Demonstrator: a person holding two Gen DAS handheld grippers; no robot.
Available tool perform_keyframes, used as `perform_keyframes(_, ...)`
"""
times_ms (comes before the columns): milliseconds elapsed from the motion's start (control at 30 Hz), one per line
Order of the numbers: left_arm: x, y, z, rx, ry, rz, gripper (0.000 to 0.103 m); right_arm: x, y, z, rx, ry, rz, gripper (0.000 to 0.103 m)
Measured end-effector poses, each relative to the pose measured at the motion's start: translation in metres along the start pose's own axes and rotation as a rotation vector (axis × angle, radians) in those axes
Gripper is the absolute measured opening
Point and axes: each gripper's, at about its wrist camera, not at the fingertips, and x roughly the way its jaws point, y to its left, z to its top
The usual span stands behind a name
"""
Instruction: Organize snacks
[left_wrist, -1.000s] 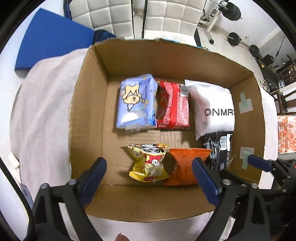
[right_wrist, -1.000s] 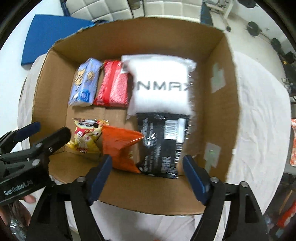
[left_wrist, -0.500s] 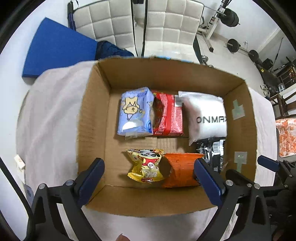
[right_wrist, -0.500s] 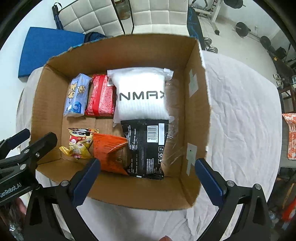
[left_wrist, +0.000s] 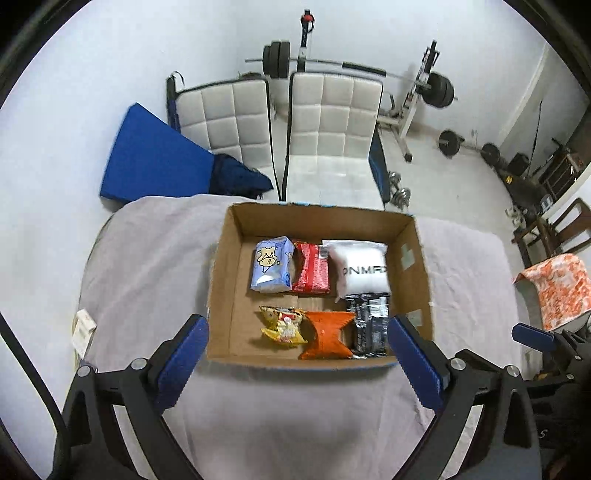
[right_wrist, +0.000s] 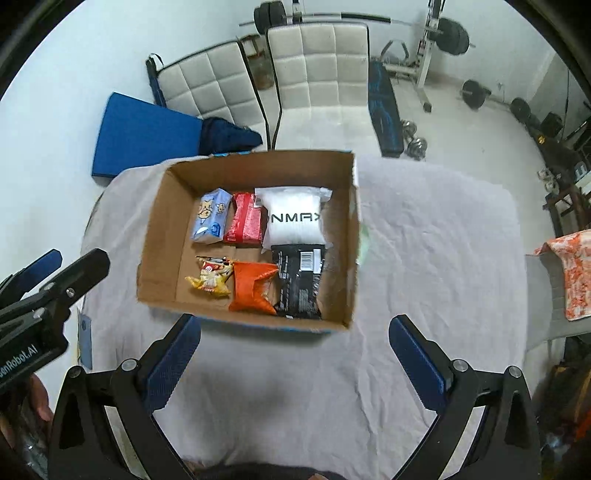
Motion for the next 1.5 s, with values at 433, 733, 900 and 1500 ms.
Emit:
perform_keyframes(433,-0.099,-0.005,-0.032,-0.007,-0.067,-0.019,0.099,-0.112,0.001,-0.044,-0.011,-0.128,-0.017,0.103)
perform_keyframes(733,-0.131,0.001,-0.040,-0.023,-0.118,0.010,0.099,-0.148,0.003,-0.053,-0.019,-0.172,-0.040,0.103)
perform_keyframes(900,-0.139,-0.003,-0.044,-0.008,-0.128,0.015,0.099,-0.158,0.004,-0.057,-0.017,-0.182,-0.043,0.103)
perform_keyframes(1500,-0.147,-0.006,-0.048,0.000,-0.135,-0.001,0.099,-0.171,0.002,-0.062,-0.010,-0.213,-0.047,0.103)
